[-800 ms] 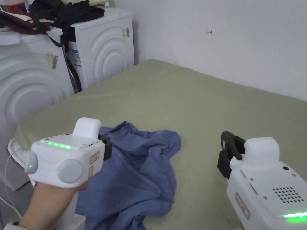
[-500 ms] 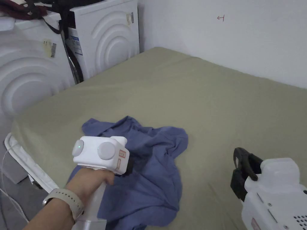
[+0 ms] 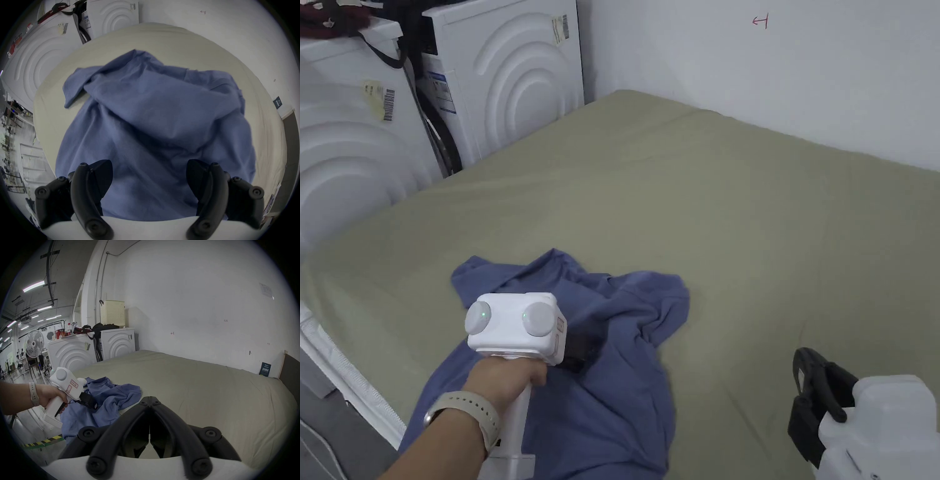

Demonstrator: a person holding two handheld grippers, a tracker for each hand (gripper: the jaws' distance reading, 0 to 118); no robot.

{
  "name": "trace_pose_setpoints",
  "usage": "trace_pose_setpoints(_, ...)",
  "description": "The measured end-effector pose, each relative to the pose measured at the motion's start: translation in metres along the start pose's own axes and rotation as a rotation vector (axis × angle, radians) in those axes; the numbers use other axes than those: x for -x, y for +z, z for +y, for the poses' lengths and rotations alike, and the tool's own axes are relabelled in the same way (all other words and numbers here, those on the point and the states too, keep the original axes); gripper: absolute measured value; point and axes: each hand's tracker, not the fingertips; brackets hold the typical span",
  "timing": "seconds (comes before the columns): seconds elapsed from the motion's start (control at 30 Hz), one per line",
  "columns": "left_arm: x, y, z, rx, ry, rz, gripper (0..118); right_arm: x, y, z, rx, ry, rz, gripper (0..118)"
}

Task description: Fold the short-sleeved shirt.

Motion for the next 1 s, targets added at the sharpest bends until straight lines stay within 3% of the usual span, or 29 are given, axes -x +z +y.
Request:
trace_pose_setpoints(0.07,0.001,-0.003,-0.005,0.002,-0.007,-0.006,94,-0.002,0.002,0.000,0.000,-0.002,-0.004,1)
trace_pose_setpoints(0.1,0.001,0.000,-0.004,-0.004,-0.014,-0.003,85,-0.003,0.003,0.001,0.000,-0.003,-0.006,1)
trace_pose_setpoints(0.17,-0.002,0.009,-0.003,-0.015,-0.048,-0.011,42,-0.005,0.007,0.002,0.000,-0.006,-0.007,1)
trace_pose_setpoints(0.2,-0.004,0.016,-0.005,-0.032,-0.064,-0.006,33,-0.007,0.009,0.003,-0.003,-0.006,-0.006,1)
trace_pose_setpoints(0.23,-0.005,0.019,-0.006,-0.043,-0.069,0.020,33,-0.007,0.012,0.003,-0.007,-0.005,-0.007,1)
trace_pose_setpoints(0.27,-0.005,0.020,-0.007,-0.060,-0.084,0.055,8,-0.009,0.015,0.004,-0.014,-0.006,-0.011,1)
trace_pose_setpoints(0.43,-0.009,0.033,-0.018,-0.121,-0.073,-0.056,7,-0.021,0.035,0.008,-0.032,-0.026,-0.029,1)
trace_pose_setpoints(0.6,-0.054,0.064,-0.013,-0.197,-0.111,-0.148,6,-0.042,0.060,0.008,-0.048,-0.046,-0.072,1)
trace_pose_setpoints(1.0,-0.317,0.117,-0.013,-0.320,-0.402,-0.458,6,-0.118,0.135,-0.004,-0.061,-0.096,-0.266,1)
